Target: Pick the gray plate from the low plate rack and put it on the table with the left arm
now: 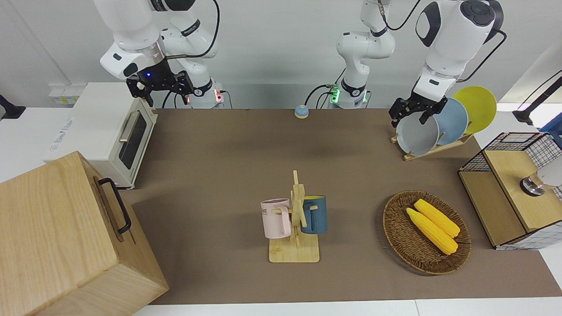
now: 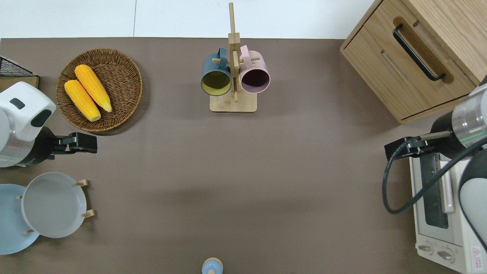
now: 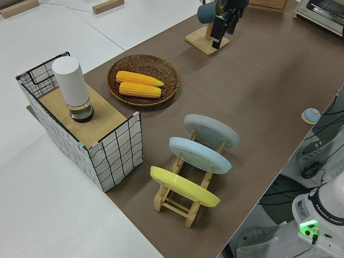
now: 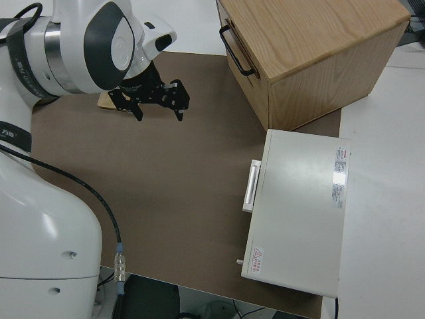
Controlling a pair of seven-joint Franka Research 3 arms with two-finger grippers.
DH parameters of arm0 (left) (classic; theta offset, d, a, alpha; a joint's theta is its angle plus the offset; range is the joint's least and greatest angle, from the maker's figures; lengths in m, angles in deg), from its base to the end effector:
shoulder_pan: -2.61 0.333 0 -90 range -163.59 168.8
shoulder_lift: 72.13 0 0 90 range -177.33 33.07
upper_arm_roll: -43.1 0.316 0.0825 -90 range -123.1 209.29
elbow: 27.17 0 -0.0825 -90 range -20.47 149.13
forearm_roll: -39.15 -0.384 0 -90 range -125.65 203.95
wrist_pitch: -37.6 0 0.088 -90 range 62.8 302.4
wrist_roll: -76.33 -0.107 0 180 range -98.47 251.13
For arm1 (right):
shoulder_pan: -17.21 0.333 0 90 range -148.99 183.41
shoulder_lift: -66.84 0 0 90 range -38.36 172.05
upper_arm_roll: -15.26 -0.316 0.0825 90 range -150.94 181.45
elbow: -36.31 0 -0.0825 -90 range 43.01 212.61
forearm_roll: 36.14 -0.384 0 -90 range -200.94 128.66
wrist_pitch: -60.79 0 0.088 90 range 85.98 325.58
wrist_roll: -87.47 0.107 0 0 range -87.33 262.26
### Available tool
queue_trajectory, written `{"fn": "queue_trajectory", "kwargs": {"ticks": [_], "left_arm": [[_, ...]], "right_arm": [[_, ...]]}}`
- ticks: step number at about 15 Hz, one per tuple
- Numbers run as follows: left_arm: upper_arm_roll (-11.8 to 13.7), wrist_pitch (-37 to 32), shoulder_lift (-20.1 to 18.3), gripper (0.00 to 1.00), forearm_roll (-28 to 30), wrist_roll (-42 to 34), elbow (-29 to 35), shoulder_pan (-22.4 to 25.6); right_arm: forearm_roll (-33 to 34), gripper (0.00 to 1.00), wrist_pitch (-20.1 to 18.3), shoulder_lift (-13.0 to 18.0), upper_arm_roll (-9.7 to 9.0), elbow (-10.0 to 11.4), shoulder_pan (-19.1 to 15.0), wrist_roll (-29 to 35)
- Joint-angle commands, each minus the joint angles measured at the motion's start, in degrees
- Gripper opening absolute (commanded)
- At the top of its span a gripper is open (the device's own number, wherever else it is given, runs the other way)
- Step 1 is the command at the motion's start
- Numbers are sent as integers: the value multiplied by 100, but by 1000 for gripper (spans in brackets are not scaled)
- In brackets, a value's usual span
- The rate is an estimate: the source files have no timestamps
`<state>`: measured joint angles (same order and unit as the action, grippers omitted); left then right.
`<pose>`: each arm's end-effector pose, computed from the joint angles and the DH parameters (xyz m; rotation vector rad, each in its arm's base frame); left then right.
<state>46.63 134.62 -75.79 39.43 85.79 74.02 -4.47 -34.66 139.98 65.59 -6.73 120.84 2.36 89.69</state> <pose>0.5397 -0.0331 0.5772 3.1296 0.1623 -0.0156 0.5374 0.0616 0.6421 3.1074 0.1288 -0.1738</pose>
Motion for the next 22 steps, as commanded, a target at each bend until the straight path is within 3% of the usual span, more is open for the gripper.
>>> {"fn": "queue_trajectory", "kwargs": {"ticks": [1, 15, 20, 22], "left_arm": [[68, -104, 67, 993, -107, 82, -116, -92], [68, -105, 50, 991, -124, -31, -116, -84], [314, -113, -134, 991, -607, -558, -20, -75], [533, -131, -231, 991, -687, -909, 50, -57]], "right_arm": [[37, 983, -62, 12, -121, -33, -132, 68], [37, 983, -62, 12, -121, -41, -132, 68], [37, 983, -71, 12, -121, -33, -132, 68], [28, 983, -62, 12, -121, -41, -132, 68]]}}
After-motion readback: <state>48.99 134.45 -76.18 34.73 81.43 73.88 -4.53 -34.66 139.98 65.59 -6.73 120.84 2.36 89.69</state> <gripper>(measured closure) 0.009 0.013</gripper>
